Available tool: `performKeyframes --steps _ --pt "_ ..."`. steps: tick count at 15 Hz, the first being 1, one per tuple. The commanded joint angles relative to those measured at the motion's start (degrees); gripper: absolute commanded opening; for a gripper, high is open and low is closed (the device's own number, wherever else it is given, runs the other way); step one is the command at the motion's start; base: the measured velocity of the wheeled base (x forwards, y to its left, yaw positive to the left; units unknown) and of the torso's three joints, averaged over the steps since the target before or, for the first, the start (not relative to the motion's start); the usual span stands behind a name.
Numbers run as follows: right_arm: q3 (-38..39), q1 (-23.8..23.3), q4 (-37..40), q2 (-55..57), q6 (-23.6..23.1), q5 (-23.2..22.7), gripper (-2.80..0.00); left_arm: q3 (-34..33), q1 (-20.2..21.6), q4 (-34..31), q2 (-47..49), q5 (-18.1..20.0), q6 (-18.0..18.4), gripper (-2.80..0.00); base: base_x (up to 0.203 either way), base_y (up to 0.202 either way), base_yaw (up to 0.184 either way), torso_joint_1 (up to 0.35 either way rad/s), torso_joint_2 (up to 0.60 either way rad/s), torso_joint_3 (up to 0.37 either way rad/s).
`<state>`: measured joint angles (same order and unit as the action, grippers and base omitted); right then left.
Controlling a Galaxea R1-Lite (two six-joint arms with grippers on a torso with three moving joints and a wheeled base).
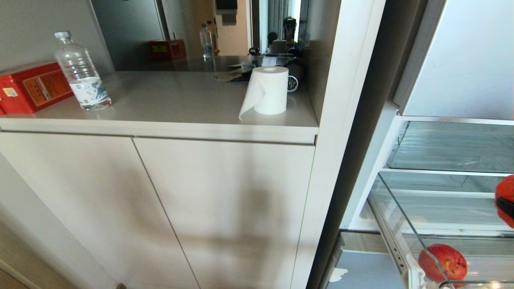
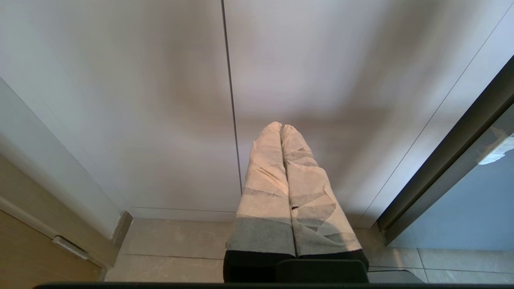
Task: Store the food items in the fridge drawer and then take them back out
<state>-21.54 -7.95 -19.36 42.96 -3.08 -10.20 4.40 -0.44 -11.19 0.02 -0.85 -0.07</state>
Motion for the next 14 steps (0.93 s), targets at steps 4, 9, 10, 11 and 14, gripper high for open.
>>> performKeyframes --steps 4,9,10,11,14 --pt "13.2 9.7 -0.8 -26.9 -5.1 6.6 -2.80 0.0 0.0 -0.1 0.0 0.0 0.0 -2.80 0.000 0.000 0.000 0.000 0.00 0.000" --pt "21.6 8.8 12.4 -40.0 -9.2 8.0 -2.80 0.0 0.0 -0.1 0.0 -0.1 0.1 -2.80 0.000 0.000 0.000 0.000 0.00 0.000" --pt "21.6 8.6 15.1 -42.8 -8.7 7.8 -2.80 0.0 0.0 -0.1 0.0 -0.1 0.0 -2.80 0.000 0.000 0.000 0.000 0.00 0.000" --pt "21.6 8.3 17.6 -43.5 -7.4 7.9 -2.80 0.0 -0.1 -0.1 0.0 0.0 0.0 -2.80 0.000 0.000 0.000 0.000 0.00 0.000" --pt "21.5 8.0 19.8 -42.9 -5.0 7.9 -2.80 0.0 0.0 -0.1 0.0 0.0 0.0 -2.80 0.000 0.000 0.000 0.000 0.00 0.000"
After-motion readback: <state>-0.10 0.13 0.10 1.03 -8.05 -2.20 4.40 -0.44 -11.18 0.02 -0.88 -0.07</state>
